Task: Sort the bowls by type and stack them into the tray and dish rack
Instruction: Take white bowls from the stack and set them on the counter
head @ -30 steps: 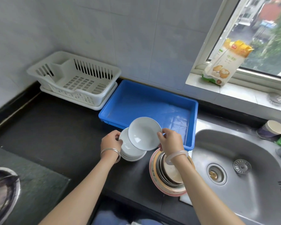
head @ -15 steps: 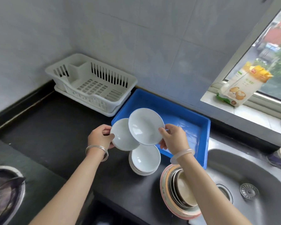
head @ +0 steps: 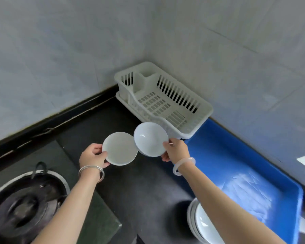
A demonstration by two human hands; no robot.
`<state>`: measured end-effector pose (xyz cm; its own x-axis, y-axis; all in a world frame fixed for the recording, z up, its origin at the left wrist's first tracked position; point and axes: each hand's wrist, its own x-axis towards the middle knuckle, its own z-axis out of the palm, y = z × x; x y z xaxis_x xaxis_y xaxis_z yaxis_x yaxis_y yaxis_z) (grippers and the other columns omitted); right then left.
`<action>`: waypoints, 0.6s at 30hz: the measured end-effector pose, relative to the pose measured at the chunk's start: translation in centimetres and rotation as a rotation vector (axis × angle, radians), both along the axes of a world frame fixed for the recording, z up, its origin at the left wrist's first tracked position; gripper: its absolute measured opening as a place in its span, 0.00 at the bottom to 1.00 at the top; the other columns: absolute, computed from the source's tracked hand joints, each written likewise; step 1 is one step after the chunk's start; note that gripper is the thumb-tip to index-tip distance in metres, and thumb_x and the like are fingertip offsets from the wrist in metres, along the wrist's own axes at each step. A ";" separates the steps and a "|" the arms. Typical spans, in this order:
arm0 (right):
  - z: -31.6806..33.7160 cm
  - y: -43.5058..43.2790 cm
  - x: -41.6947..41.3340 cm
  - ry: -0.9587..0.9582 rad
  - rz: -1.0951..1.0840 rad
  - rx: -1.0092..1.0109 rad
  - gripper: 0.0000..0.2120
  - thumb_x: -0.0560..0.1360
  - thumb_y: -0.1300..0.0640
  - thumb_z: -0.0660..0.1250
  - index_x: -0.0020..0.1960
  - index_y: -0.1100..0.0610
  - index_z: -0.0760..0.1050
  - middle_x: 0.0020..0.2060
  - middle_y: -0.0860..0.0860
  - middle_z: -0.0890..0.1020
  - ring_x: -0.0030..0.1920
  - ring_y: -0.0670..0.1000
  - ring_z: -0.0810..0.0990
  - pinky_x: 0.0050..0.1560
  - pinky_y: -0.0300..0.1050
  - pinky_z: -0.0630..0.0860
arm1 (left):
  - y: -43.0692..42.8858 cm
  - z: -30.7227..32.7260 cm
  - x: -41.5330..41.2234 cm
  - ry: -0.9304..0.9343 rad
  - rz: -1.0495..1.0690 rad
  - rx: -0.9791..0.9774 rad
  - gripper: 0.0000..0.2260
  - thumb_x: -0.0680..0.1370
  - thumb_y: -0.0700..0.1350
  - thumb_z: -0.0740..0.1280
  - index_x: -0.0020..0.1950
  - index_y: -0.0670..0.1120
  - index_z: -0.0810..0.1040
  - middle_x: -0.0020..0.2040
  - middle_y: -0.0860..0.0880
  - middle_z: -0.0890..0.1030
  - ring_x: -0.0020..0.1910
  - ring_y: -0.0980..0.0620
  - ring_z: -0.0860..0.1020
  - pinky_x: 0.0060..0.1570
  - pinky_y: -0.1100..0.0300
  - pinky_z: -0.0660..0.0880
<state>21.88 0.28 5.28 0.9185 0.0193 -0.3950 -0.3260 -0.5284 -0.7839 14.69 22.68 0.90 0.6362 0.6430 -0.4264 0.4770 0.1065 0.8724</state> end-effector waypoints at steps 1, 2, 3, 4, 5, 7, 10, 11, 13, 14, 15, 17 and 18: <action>-0.8 1.3 0.9 0.014 0.014 0.007 0.06 0.77 0.60 0.57 0.47 0.58 0.73 0.24 0.53 0.79 0.18 0.44 0.75 0.22 0.34 0.72 | 1.1 -0.5 0.4 0.010 0.034 -0.007 0.09 0.72 0.32 0.67 0.47 0.45 0.76 0.47 0.47 0.78 0.46 0.45 0.77 0.31 0.61 0.77; -1.6 2.6 1.8 0.027 0.027 0.014 0.07 0.78 0.60 0.57 0.49 0.59 0.73 0.24 0.54 0.79 0.18 0.43 0.75 0.22 0.34 0.73 | 2.1 -1.0 0.8 0.020 0.069 -0.017 0.09 0.72 0.32 0.67 0.47 0.45 0.76 0.48 0.47 0.78 0.46 0.45 0.77 0.31 0.61 0.77; -2.3 3.8 2.7 0.041 0.037 0.018 0.07 0.78 0.60 0.57 0.49 0.60 0.73 0.25 0.54 0.79 0.18 0.43 0.75 0.22 0.34 0.73 | 3.1 -1.5 1.2 0.027 0.107 -0.029 0.09 0.72 0.32 0.66 0.47 0.45 0.76 0.48 0.46 0.78 0.46 0.45 0.77 0.31 0.60 0.77; -3.0 5.0 3.6 0.055 0.045 0.021 0.07 0.78 0.61 0.57 0.49 0.60 0.73 0.25 0.55 0.79 0.18 0.43 0.75 0.21 0.35 0.73 | 4.0 -1.9 1.7 0.032 0.148 -0.045 0.09 0.72 0.31 0.66 0.46 0.45 0.76 0.49 0.46 0.78 0.47 0.44 0.77 0.33 0.59 0.78; -3.6 6.2 4.5 0.069 0.051 0.020 0.06 0.78 0.61 0.57 0.49 0.60 0.72 0.25 0.55 0.79 0.18 0.43 0.75 0.21 0.35 0.73 | 4.8 -2.3 2.1 0.032 0.193 -0.062 0.09 0.72 0.31 0.66 0.46 0.44 0.76 0.49 0.46 0.77 0.47 0.44 0.77 0.34 0.58 0.78; -4.8 8.4 6.1 0.096 0.052 0.006 0.07 0.78 0.61 0.57 0.48 0.61 0.72 0.25 0.55 0.78 0.17 0.43 0.75 0.19 0.34 0.72 | 6.3 -3.0 3.0 0.022 0.273 -0.091 0.09 0.72 0.31 0.66 0.47 0.43 0.75 0.49 0.45 0.77 0.48 0.42 0.78 0.37 0.56 0.78; -6.4 11.1 8.5 0.134 0.023 -0.001 0.06 0.77 0.62 0.56 0.47 0.60 0.72 0.25 0.55 0.78 0.16 0.43 0.75 0.18 0.33 0.71 | 8.0 -3.6 4.3 -0.001 0.350 -0.113 0.09 0.72 0.31 0.66 0.48 0.42 0.75 0.49 0.44 0.77 0.51 0.40 0.79 0.40 0.54 0.78; -6.9 12.0 9.2 0.147 0.010 0.005 0.06 0.77 0.62 0.56 0.47 0.59 0.72 0.25 0.54 0.78 0.17 0.44 0.76 0.19 0.34 0.72 | 8.5 -3.8 4.7 -0.003 0.372 -0.118 0.09 0.72 0.31 0.66 0.48 0.42 0.75 0.49 0.44 0.77 0.51 0.40 0.79 0.41 0.54 0.78; -7.8 13.5 10.3 0.175 -0.013 0.028 0.05 0.77 0.61 0.57 0.48 0.58 0.71 0.26 0.54 0.79 0.21 0.47 0.78 0.25 0.39 0.78 | 9.4 -4.1 5.5 -0.010 0.409 -0.128 0.09 0.73 0.31 0.65 0.49 0.42 0.75 0.50 0.42 0.78 0.52 0.40 0.79 0.42 0.53 0.78; -8.2 14.1 10.8 0.188 -0.027 0.042 0.04 0.77 0.61 0.57 0.48 0.58 0.71 0.26 0.55 0.79 0.23 0.48 0.79 0.31 0.43 0.81 | 9.7 -4.3 5.9 -0.016 0.428 -0.135 0.10 0.73 0.31 0.65 0.50 0.42 0.75 0.52 0.41 0.79 0.53 0.39 0.79 0.43 0.53 0.79; -8.6 14.7 11.3 0.199 -0.040 0.054 0.04 0.77 0.61 0.57 0.48 0.58 0.71 0.26 0.55 0.79 0.25 0.49 0.79 0.35 0.47 0.82 | 10.1 -4.4 6.2 -0.021 0.445 -0.141 0.10 0.73 0.30 0.65 0.51 0.41 0.75 0.53 0.40 0.79 0.53 0.39 0.79 0.43 0.53 0.79; -9.3 15.7 11.9 0.207 -0.056 0.063 0.04 0.77 0.61 0.58 0.48 0.58 0.70 0.27 0.56 0.79 0.26 0.50 0.80 0.39 0.50 0.83 | 10.7 -4.7 6.8 -0.035 0.479 -0.155 0.11 0.73 0.30 0.65 0.52 0.41 0.75 0.54 0.39 0.79 0.54 0.39 0.78 0.43 0.52 0.79; -9.5 16.1 12.2 0.210 -0.063 0.063 0.04 0.77 0.61 0.58 0.49 0.58 0.70 0.27 0.56 0.79 0.25 0.50 0.80 0.37 0.48 0.83 | 10.9 -4.9 7.0 -0.044 0.494 -0.165 0.11 0.73 0.30 0.65 0.52 0.41 0.75 0.54 0.39 0.79 0.54 0.39 0.78 0.43 0.52 0.78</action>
